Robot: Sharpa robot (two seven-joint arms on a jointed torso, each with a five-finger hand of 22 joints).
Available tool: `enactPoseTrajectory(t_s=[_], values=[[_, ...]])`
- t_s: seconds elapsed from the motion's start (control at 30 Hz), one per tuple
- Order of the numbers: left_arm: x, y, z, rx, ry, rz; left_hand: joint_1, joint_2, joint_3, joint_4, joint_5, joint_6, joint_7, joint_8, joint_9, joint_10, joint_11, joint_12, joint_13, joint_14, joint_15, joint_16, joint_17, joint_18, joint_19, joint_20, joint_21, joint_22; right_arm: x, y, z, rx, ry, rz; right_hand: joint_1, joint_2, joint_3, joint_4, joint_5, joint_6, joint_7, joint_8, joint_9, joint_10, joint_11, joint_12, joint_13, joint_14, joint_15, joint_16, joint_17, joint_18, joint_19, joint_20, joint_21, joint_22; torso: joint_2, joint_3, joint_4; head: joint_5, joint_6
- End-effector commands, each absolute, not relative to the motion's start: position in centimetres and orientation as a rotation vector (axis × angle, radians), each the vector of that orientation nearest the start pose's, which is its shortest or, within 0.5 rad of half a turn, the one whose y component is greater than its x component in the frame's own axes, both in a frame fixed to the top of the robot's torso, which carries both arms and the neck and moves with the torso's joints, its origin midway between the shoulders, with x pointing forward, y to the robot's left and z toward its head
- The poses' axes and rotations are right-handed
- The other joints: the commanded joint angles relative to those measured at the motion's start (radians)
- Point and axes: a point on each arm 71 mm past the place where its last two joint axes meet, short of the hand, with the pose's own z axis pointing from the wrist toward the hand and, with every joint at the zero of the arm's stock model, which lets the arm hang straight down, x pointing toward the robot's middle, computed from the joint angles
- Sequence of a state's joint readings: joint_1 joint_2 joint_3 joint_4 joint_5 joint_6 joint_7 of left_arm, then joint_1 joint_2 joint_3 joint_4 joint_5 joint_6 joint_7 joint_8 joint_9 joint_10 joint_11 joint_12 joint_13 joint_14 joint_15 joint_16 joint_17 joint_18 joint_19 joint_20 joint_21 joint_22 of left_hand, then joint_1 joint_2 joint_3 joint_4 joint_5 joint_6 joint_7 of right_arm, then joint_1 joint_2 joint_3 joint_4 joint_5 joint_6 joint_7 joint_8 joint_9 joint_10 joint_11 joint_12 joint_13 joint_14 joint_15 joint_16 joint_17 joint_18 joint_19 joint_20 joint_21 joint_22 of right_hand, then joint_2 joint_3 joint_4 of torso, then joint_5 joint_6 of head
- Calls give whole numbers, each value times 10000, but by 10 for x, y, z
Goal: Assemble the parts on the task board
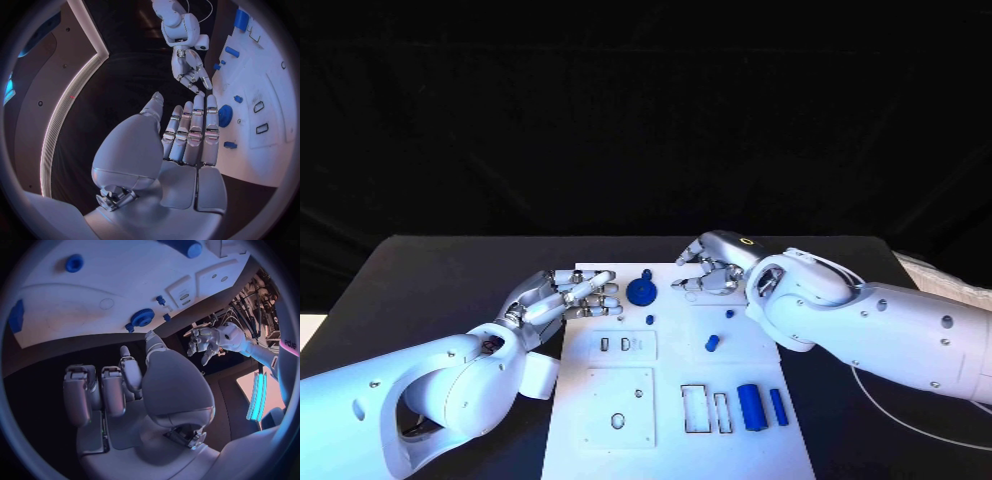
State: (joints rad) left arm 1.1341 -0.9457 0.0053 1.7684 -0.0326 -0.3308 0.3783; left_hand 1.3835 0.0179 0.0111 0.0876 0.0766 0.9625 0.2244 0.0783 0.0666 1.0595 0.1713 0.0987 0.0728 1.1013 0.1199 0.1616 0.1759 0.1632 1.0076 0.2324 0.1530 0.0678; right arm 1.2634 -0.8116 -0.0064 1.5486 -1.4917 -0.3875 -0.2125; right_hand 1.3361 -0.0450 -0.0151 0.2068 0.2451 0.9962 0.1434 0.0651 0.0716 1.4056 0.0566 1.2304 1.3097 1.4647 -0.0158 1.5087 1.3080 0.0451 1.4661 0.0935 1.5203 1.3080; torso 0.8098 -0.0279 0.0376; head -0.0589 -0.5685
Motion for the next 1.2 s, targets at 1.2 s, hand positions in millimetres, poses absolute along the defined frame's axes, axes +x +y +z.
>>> enactPoseTrajectory(t_s=[1.2], values=[[445,186,-179,-11053,14775,-16801,109,95,17,-147,-27,-12,18,-25,-4,-14,-10,-35,-9,16,39,-45,45,200,93,14,-92,-3,513,-320,-179,769,16235,6874,1207,-20,211,-1000,-424,-153,66,-19,-42,-232,33,-459,-334,767,37,-140,1288,-83,-48,52,-130,1101,-201,339,-256,68,-76]])
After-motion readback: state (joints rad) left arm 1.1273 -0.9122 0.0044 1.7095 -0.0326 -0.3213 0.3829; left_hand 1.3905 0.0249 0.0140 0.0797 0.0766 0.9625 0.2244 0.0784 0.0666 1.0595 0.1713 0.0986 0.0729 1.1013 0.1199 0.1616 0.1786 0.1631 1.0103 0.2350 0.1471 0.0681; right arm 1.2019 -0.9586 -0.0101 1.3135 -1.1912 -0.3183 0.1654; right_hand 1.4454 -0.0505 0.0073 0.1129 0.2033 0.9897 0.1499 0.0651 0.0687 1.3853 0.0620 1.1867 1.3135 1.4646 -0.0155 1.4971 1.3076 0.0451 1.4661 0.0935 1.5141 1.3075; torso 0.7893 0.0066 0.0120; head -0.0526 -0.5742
